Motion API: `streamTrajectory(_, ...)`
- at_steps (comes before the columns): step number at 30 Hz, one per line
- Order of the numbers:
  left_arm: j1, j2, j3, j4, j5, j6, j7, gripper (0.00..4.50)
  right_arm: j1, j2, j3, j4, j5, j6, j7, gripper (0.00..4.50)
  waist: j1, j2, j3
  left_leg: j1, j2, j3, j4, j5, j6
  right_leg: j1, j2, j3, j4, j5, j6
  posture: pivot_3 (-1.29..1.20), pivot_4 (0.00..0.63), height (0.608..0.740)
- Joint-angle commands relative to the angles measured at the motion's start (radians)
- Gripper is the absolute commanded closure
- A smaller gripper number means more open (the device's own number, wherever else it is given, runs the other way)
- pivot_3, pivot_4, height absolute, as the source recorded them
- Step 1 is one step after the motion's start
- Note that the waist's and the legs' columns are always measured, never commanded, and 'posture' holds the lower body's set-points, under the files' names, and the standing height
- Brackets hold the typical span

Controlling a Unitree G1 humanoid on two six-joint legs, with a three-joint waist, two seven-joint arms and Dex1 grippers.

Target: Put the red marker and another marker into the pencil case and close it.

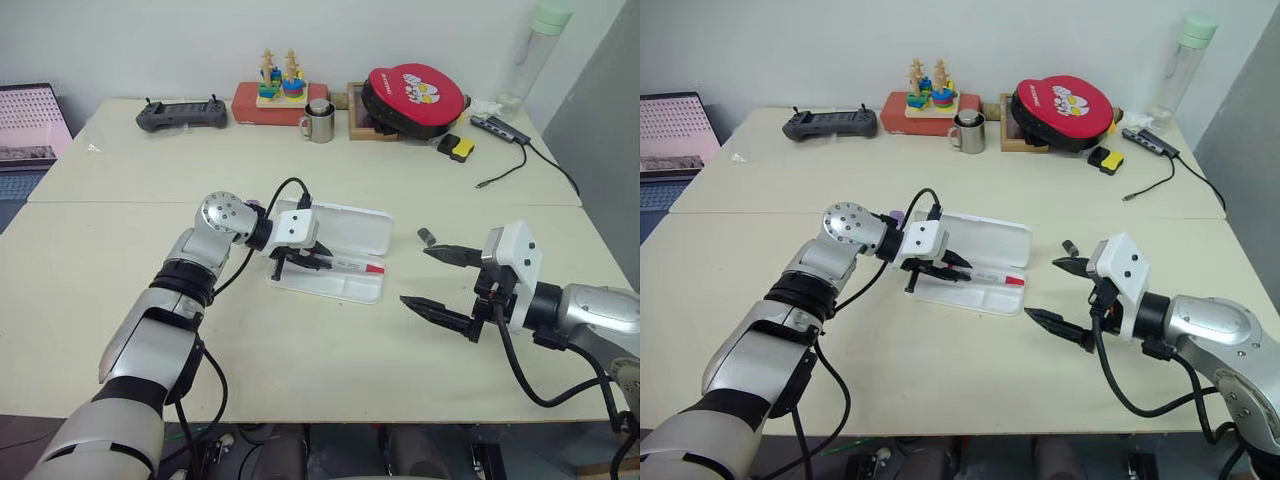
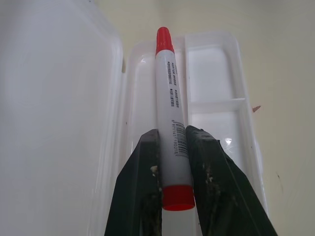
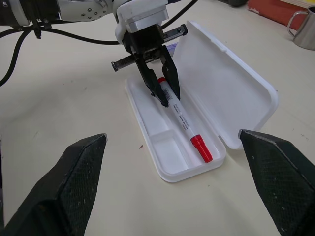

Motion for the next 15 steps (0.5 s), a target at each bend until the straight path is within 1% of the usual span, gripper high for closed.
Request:
streamTrajectory(1,-0.010,0.015,0.027,0.004,0.012,-0.015,0.014,4.01,-0.021,0.000,0.012,-0.010,0.014,-0.017,0.004,0.00,0.000,0.000,0.000,0.000,0.000,0.000,0.000,0.000,0.000,0.000,0.000,0.000,0.000,0.000,0.000,0.00,0.150,0.740)
streamTrajectory(7,-0.008,0.017,0.033,0.010,0.013,-0.008,0.011,4.01,-0.033,0.001,0.025,0.003,0.011,-0.023,0.006,0.00,0.001,0.000,0.000,0.000,0.000,0.000,0.000,0.000,0.000,0.000,0.000,0.000,0.000,0.000,0.000,0.00,0.150,0.740)
streamTrajectory(9,-0.008,0.018,0.034,0.008,0.015,-0.005,0.015,3.31,-0.034,0.000,0.025,0.003,0.013,-0.023,0.008,0.00,0.001,0.000,0.000,0.000,0.000,0.000,0.000,0.000,0.000,0.000,0.000,0.000,0.000,0.000,0.000,0.00,0.150,0.740)
streamTrajectory(10,-0.008,0.017,0.035,0.008,0.014,-0.003,0.016,3.21,-0.034,0.000,0.025,0.003,0.014,-0.023,0.008,0.00,0.001,0.000,0.000,0.000,0.000,0.000,0.000,0.000,0.000,0.000,0.000,0.000,0.000,0.000,0.000,0.00,0.150,0.740)
streamTrajectory(13,0.003,0.018,0.056,-0.032,-0.021,0.034,-0.005,2.63,-0.042,0.002,0.030,0.011,0.009,-0.028,0.009,0.00,0.000,0.000,0.000,0.000,0.000,0.000,0.001,0.000,0.000,0.000,0.000,0.000,0.001,0.000,0.000,0.00,0.150,0.740)
streamTrajectory(15,0.014,0.019,0.070,-0.060,-0.036,0.057,-0.010,2.31,-0.045,0.003,0.032,0.015,0.009,-0.031,0.011,0.00,0.000,0.000,0.000,0.000,0.000,0.000,0.001,0.000,0.000,0.000,0.000,0.000,0.001,0.000,0.000,0.00,0.150,0.740)
